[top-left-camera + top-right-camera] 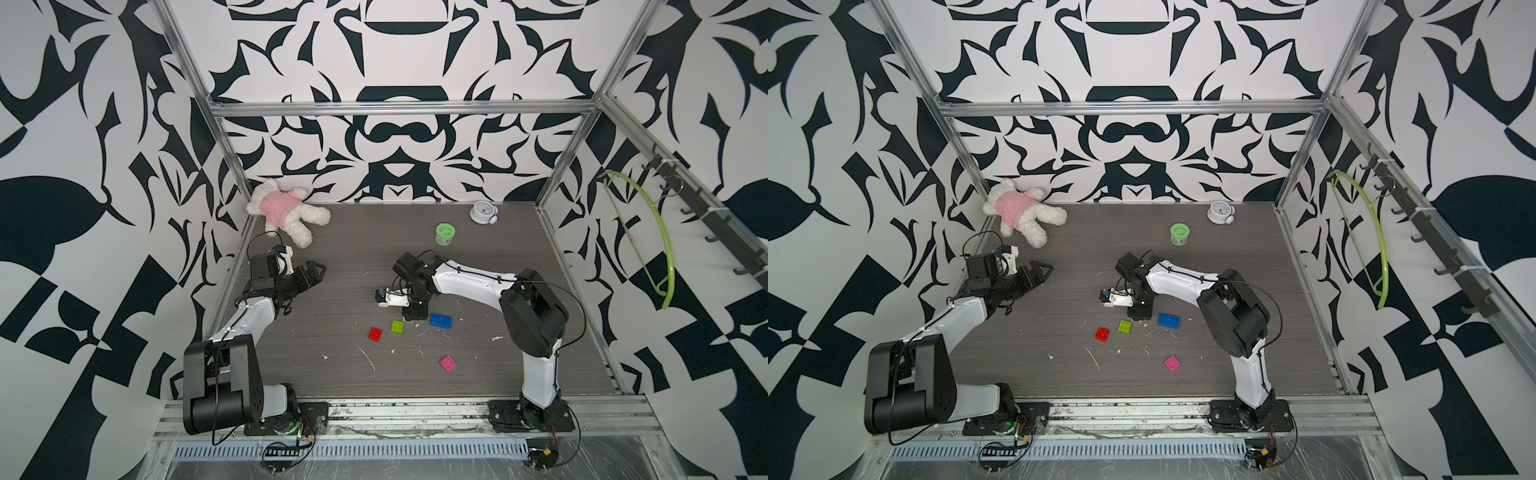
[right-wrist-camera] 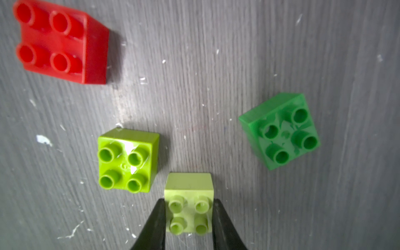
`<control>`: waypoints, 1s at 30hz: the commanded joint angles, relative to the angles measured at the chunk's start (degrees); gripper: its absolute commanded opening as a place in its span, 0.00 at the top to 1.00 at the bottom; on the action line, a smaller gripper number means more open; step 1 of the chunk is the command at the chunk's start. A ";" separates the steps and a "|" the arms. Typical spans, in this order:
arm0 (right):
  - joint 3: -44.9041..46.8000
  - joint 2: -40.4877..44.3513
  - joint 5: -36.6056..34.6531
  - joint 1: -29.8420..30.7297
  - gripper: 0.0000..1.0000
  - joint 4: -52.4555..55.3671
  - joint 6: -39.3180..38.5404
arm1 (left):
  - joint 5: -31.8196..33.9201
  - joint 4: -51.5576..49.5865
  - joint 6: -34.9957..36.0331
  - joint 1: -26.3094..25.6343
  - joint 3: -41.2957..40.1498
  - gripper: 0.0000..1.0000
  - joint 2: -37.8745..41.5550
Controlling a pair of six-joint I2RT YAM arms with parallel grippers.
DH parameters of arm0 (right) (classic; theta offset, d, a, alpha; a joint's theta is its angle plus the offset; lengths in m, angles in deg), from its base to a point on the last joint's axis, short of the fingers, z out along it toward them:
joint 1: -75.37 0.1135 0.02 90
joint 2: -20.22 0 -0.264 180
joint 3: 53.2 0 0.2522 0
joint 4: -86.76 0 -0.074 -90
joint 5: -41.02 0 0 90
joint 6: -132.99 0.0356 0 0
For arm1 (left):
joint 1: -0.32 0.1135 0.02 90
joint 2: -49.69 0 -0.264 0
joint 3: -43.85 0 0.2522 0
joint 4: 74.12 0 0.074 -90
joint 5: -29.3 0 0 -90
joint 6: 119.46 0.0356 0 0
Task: Assemble the letter y with lego
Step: Pick up the lego brick from the center of the board, then assemble the lego brick with the lego brick.
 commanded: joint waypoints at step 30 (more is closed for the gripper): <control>0.03 8.49 -0.15 6.13 0.94 6.17 14.63 | -2.61 0.87 -0.80 0.29 -1.03 0.05 -0.14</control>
